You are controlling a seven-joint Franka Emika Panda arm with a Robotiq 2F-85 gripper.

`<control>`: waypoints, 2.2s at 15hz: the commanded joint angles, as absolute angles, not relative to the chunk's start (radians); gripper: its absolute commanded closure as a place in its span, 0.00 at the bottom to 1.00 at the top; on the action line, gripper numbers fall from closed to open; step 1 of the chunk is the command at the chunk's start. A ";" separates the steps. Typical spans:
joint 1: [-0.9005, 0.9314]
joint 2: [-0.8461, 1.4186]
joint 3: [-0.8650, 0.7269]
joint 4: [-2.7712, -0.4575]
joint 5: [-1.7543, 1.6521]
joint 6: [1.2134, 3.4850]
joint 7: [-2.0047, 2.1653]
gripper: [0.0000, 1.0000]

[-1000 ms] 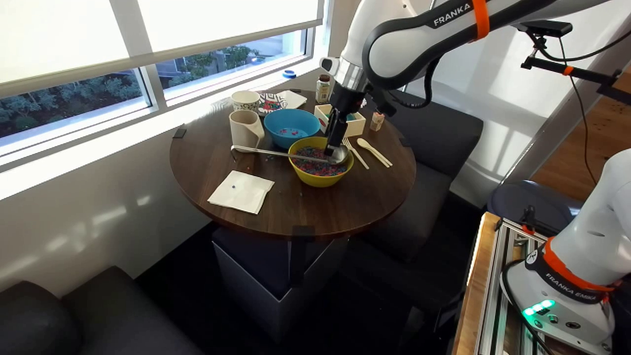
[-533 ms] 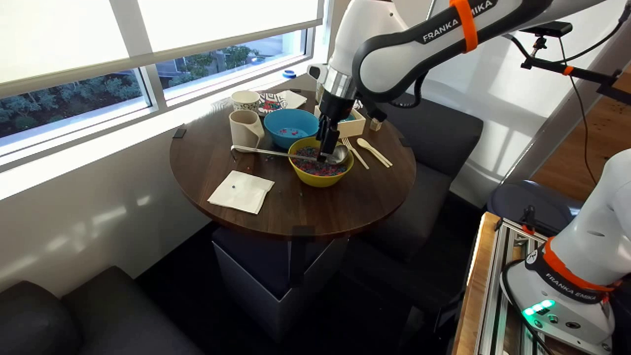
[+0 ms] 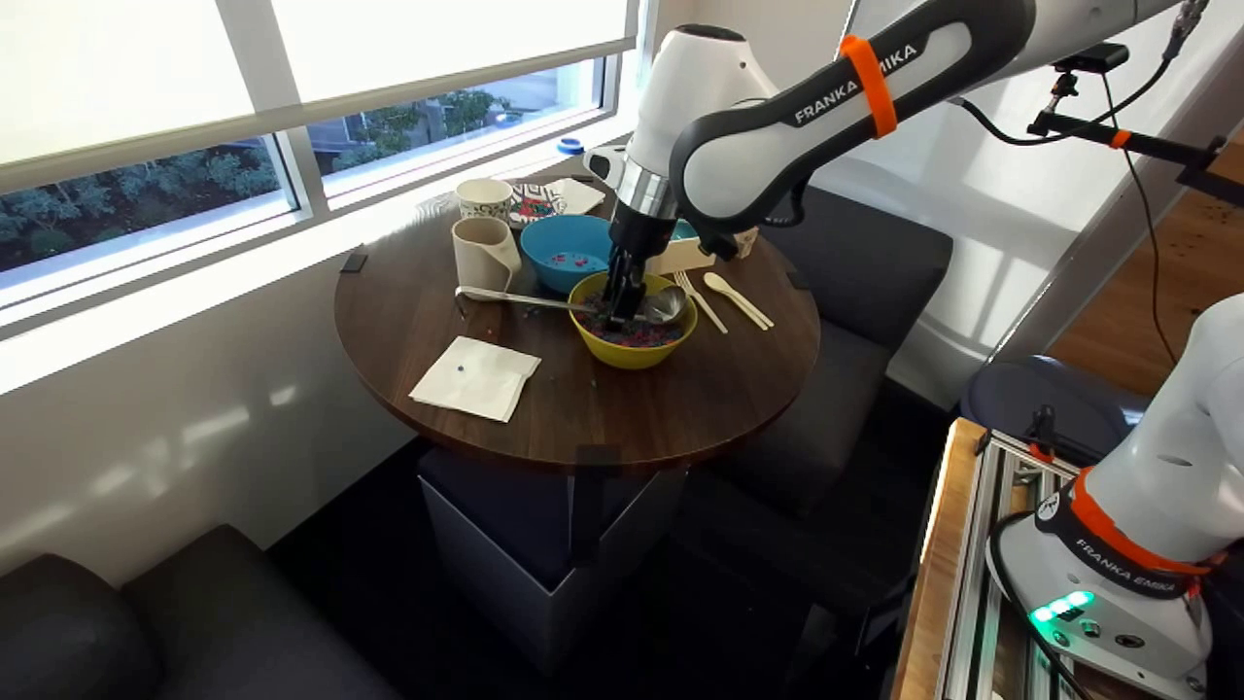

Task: Remove the silver spoon from the yellow bowl and put it on the table

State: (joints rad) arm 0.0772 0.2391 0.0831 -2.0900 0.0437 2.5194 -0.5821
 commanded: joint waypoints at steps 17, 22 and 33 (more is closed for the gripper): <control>0.056 0.279 0.129 -2.042 -0.031 2.514 -0.557 0.67; 0.059 0.273 0.130 -2.045 -0.057 2.497 -0.545 0.70; 0.057 0.261 0.128 -2.055 -0.090 2.500 -0.535 0.96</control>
